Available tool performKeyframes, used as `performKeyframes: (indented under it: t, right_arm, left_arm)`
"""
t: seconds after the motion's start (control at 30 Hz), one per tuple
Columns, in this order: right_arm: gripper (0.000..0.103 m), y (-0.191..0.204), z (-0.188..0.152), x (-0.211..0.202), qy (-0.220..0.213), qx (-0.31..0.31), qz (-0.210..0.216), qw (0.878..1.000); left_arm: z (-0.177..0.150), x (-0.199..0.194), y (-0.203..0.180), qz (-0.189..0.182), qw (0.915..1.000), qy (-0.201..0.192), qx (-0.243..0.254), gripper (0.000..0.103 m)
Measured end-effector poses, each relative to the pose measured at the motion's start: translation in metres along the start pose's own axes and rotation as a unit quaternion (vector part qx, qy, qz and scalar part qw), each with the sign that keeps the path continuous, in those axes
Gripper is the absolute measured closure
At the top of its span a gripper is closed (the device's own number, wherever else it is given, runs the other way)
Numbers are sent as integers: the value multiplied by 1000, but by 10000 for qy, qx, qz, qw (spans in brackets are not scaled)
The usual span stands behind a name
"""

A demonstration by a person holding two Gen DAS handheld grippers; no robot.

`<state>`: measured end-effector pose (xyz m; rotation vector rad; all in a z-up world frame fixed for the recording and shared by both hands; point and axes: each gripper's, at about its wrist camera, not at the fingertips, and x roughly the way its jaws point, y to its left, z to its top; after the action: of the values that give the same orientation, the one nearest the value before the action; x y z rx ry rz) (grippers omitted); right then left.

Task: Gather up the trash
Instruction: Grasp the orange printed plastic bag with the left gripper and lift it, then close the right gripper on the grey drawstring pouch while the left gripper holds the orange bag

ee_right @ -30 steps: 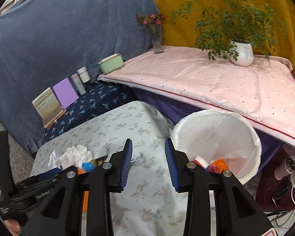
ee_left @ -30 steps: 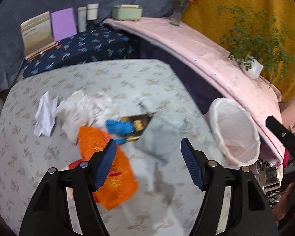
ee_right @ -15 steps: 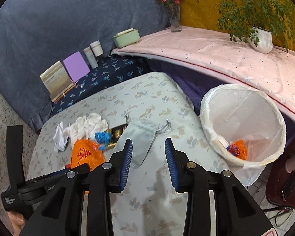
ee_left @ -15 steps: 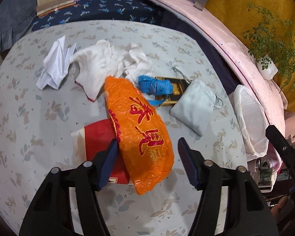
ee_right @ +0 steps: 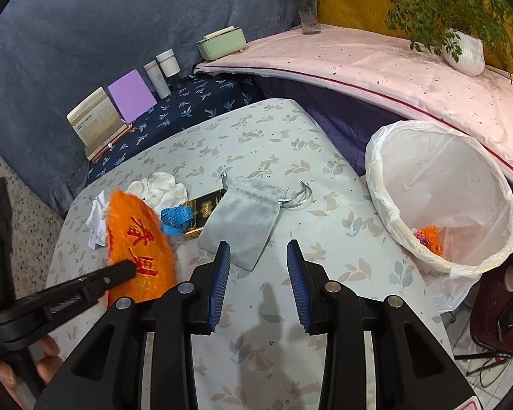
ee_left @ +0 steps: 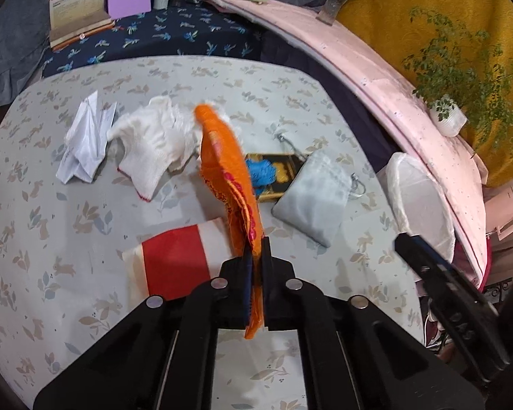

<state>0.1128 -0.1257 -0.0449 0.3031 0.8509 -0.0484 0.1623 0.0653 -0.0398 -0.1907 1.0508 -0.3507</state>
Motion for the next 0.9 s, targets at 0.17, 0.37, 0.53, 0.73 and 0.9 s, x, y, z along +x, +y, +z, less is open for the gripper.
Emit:
performKeyframes:
  t: [0.17, 0.37, 0.53, 0.73, 0.9]
  right_arm:
    - [69, -3, 3, 22, 221, 106, 57, 9997]
    - [69, -3, 4, 55, 525, 180, 100, 9984]
    - [69, -2, 5, 77, 713, 205, 138, 9971]
    - [71, -1, 3, 92, 867, 247, 203, 9957]
    - [94, 2, 3, 97, 914, 191, 260, 9953]
  left_arm:
    - [14, -17, -8, -154, 9995, -266, 65, 100]
    - [33, -25, -13, -251, 9984, -488, 131, 100]
    - [43, -22, -15, -302, 9978, -554, 194, 99]
    - [47, -13, -13, -243, 9980, -532, 238, 99]
    - [49, -7, -11, -199, 9984, -477, 228, 99]
